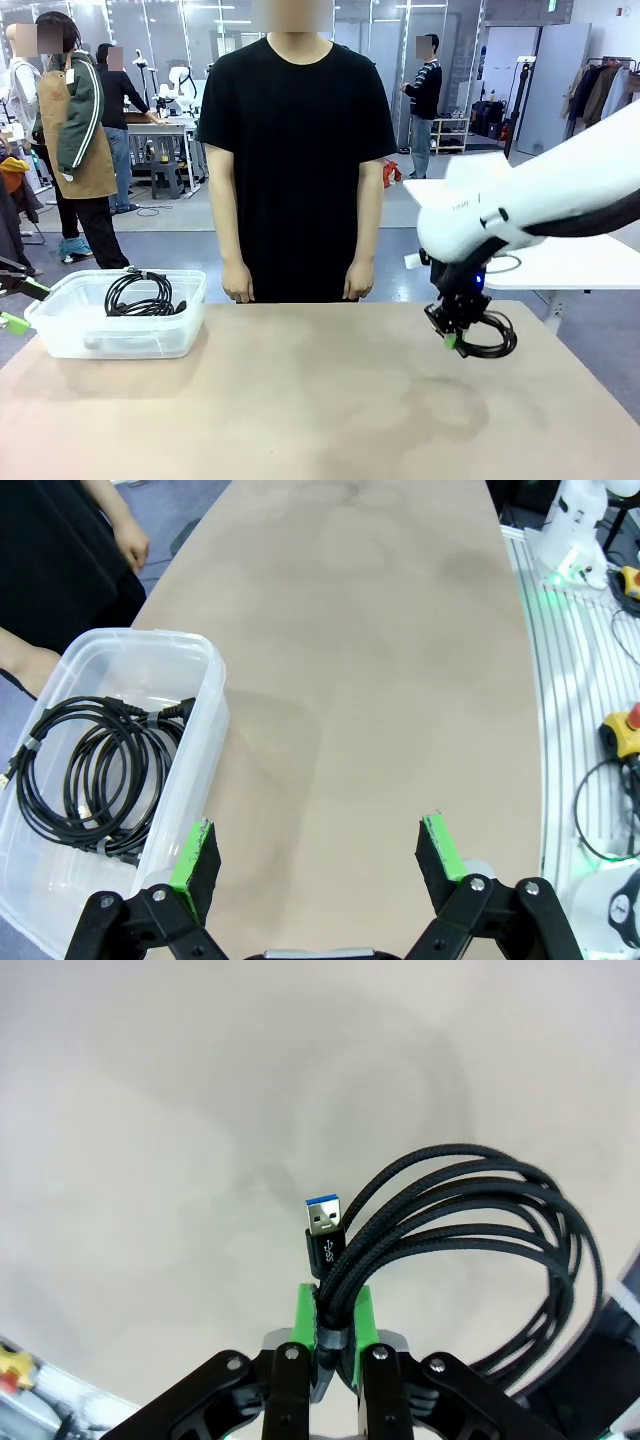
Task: Organize and store the cables.
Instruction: Place the USB Extension Cable into the Organizing box.
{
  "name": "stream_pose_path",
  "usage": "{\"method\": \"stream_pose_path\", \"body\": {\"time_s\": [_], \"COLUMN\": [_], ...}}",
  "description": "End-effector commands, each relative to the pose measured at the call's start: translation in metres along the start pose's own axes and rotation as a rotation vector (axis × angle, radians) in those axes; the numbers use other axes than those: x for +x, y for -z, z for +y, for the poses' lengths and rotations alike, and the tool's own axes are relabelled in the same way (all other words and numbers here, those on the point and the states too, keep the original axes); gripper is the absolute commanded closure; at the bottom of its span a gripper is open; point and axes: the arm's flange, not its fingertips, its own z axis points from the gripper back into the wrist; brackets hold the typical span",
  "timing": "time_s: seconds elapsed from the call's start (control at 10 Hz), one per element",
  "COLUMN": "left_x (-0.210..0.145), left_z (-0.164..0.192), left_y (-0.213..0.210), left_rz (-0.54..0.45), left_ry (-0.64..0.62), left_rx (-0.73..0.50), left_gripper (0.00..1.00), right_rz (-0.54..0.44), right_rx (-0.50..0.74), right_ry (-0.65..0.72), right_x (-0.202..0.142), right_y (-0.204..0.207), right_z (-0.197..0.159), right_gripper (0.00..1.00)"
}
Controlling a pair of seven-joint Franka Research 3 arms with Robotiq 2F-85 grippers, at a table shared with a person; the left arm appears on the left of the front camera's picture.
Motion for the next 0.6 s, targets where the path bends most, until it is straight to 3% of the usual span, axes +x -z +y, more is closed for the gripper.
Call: {"method": "stream_pose_path", "body": {"time_s": [0.0,0.2,0.5], "left_x": [0.003,0.003,0.003], "left_z": [0.001,0.001,0.001], "left_y": [0.003,0.003,0.003], "left_rz": [-0.004,-0.004,-0.004], "left_ry": [-0.013,-0.013,-0.013], "left_rx": [0.022,0.022,0.022], "left_gripper": [0.0,0.0,0.0], "right_rz": [0.055,0.033,-0.009], "right_rx": [-0.012,-0.018,0.005], "right_ry": [0.024,0.055,-0.073], "right_x": [0.023,0.062,0.095], "right_y": [-0.022,-0.025,0.002], "right_z": [0.034,0.094,0.175], "right_gripper": [0.83,0.83,0.83]}}
